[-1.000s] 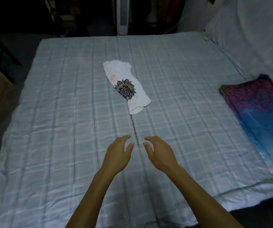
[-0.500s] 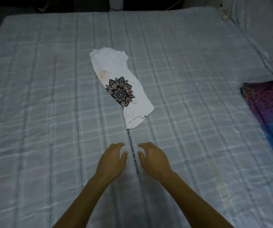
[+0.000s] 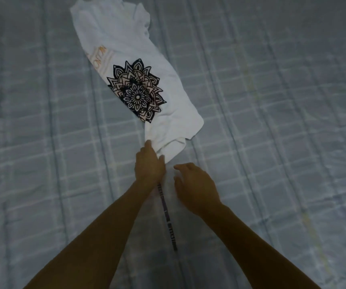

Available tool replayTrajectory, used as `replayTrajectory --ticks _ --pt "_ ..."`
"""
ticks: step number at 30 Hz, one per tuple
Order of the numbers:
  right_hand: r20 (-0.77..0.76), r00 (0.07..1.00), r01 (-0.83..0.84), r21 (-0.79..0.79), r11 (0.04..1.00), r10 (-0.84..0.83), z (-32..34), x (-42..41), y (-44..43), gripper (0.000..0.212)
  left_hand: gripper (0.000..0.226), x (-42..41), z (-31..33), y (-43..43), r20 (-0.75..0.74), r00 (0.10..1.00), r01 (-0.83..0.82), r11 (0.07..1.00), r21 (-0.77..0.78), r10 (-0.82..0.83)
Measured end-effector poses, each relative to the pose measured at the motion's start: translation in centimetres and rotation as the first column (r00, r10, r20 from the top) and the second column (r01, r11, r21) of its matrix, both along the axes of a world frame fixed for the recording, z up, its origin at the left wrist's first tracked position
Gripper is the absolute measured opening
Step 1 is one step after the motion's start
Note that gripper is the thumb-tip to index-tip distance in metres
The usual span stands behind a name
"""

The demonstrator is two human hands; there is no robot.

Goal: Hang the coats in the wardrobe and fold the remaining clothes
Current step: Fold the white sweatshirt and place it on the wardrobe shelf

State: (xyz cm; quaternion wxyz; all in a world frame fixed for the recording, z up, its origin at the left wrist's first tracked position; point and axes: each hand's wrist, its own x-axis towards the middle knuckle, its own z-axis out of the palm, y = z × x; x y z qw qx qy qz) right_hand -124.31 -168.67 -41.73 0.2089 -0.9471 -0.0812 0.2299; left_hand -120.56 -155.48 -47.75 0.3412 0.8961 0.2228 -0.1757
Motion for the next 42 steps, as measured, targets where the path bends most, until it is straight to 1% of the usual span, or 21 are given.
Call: replayTrajectory --ticks 2,4,5,7,10,12,15,17,19,22,26,28,31,34,36,38,39,40,41,42 --pt "-0.019 1.000 0.004 -0.015 1.000 -0.004 -0.6 -0.3 -0.6 0.039 0.036 0.6 -0.3 0.3 0.006 1.000 -0.025 0.999 -0.042 0.026" --pt "-0.013 1.000 0.019 -0.018 1.000 -0.019 -0.3 -0.5 -0.9 0.040 0.025 0.2 0.3 0.9 0.109 0.993 0.053 0.996 -0.073 -0.045" --pt "-0.001 1.000 0.021 -0.011 1.000 -0.021 0.0 -0.6 -0.9 0.041 0.024 -0.3 1.1 1.3 0.171 0.982 0.092 0.992 -0.083 -0.076" --pt "0.022 0.999 0.030 0.019 0.999 -0.030 0.9 -0.7 -0.4 0.045 0.032 -1.6 3.5 2.2 0.271 0.956 0.144 0.985 -0.092 -0.114" --pt "0.109 0.993 0.043 0.088 0.995 -0.052 3.3 -0.9 1.4 0.055 0.036 -3.5 8.0 3.6 0.370 0.921 0.160 0.984 -0.073 -0.122" --pt "0.171 0.984 0.035 0.135 0.990 -0.058 5.9 -1.3 2.9 0.059 0.036 -4.9 11.3 4.9 0.409 0.906 0.143 0.988 -0.053 -0.109" --pt "0.210 0.978 -0.014 0.152 0.988 -0.019 9.8 -2.5 4.8 0.058 0.039 -7.1 16.7 6.6 0.443 0.892 0.123 0.991 -0.053 -0.087" --pt "0.235 0.972 -0.044 0.164 0.985 0.004 12.1 -3.9 6.2 0.059 0.036 -8.9 20.5 6.7 0.472 0.879 0.129 0.987 -0.093 -0.070" --pt "0.248 0.969 -0.044 0.181 0.983 -0.002 14.8 -5.5 7.7 0.060 0.028 -11.0 24.2 6.2 0.516 0.856 0.142 0.979 -0.148 -0.047" --pt "0.206 0.974 0.041 0.237 0.971 -0.091 18.4 -8.1 8.5 0.049 0.023 -14.0 29.1 6.0 0.595 0.803 0.163 0.975 -0.152 -0.042" --pt "0.203 0.960 0.118 0.327 0.938 -0.191 23.3 -10.5 6.9 0.019 0.027 -17.1 34.5 7.4 0.687 0.722 0.194 0.977 -0.086 -0.083" --pt "0.229 0.948 0.130 0.352 0.927 -0.219 26.5 -11.5 5.9 0.009 0.029 -18.7 36.8 7.9 0.744 0.665 0.158 0.986 -0.056 -0.065" --pt "0.297 0.930 0.095 0.372 0.923 -0.216 31.6 -13.5 4.9 0.013 0.037 -21.2 40.2 8.1 0.805 0.591 0.017 0.996 -0.083 0.057" --pt "0.372 0.919 0.013 0.302 0.953 -0.131 36.2 -15.4 3.9 0.023 0.042 -23.6 44.2 7.7 0.772 0.578 -0.142 0.964 -0.226 0.266" --pt "0.406 0.907 -0.028 0.315 0.949 -0.108 39.2 -16.4 3.0 0.022 0.041 -25.1 46.9 7.5 0.734 0.549 -0.226 0.916 -0.331 0.400" --pt "0.453 0.889 -0.106 0.340 0.934 -0.064 42.0 -17.4 1.8 0.015 0.035 -26.8 49.3 7.2 0.747 0.488 -0.286 0.891 -0.353 0.452" --pt "0.480 0.877 -0.155 0.345 0.926 -0.032 43.4 -18.0 1.1 0.019 0.032 -27.8 50.5 6.9 0.760 0.462 -0.310 0.886 -0.343 0.456" --pt "0.507 0.862 -0.213 0.331 0.919 0.017 44.8 -18.8 0.3 0.029 0.027 -28.8 51.5 6.4 0.773 0.440 -0.335 0.882 -0.330 0.457" --pt "0.537 0.838 -0.282 0.279 0.918 0.094 46.1 -19.6 -0.7 0.042 0.023 -29.9 52.4 5.9 0.787 0.419 -0.358 0.879 -0.314 0.452" --pt "0.567 0.800 -0.360 0.188 0.914 0.198 47.3 -20.5 -1.5 0.055 0.019 -30.8 53.3 5.4 0.800 0.396 -0.379 0.874 -0.304 0.450"
